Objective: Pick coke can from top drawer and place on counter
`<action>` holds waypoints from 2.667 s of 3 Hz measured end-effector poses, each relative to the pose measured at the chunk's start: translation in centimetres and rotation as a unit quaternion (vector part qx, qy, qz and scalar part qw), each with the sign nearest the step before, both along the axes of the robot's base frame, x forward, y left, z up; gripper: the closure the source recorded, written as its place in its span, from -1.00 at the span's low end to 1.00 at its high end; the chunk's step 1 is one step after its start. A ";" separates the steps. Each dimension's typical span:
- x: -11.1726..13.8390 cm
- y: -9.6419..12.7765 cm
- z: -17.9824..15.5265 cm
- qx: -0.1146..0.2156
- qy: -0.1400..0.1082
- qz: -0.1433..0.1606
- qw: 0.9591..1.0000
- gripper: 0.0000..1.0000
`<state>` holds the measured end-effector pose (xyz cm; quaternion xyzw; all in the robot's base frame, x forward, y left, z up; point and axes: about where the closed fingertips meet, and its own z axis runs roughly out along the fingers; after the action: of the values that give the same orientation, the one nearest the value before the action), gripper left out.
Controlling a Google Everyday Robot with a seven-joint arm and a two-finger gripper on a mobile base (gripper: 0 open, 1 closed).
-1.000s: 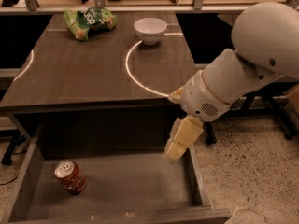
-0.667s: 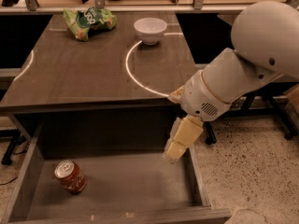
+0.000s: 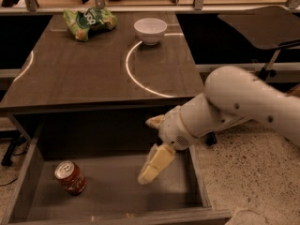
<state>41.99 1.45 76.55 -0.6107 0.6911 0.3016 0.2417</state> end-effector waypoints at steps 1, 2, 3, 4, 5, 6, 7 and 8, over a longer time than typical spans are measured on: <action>0.4 5.9 -4.5 0.077 0.016 0.022 0.997 -1.00; 0.5 10.6 -6.0 0.131 0.022 0.037 0.990 -1.00; 0.1 16.0 -6.8 0.183 0.021 0.058 0.981 -1.00; -0.7 20.0 -7.8 0.212 0.012 0.065 0.975 -1.00; -0.9 22.4 -9.2 0.227 0.003 0.060 0.972 -1.00; -0.9 23.3 -10.4 0.234 -0.006 0.053 0.971 -0.65; -0.6 23.0 -10.8 0.238 -0.014 0.042 0.970 -0.17; -0.4 22.7 -10.5 0.244 -0.013 0.031 0.969 0.28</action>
Offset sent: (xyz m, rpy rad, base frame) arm 0.0094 0.1592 -0.0779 0.4014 0.0606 0.1041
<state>41.59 24.19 66.03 -0.5586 0.5742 0.4606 0.3823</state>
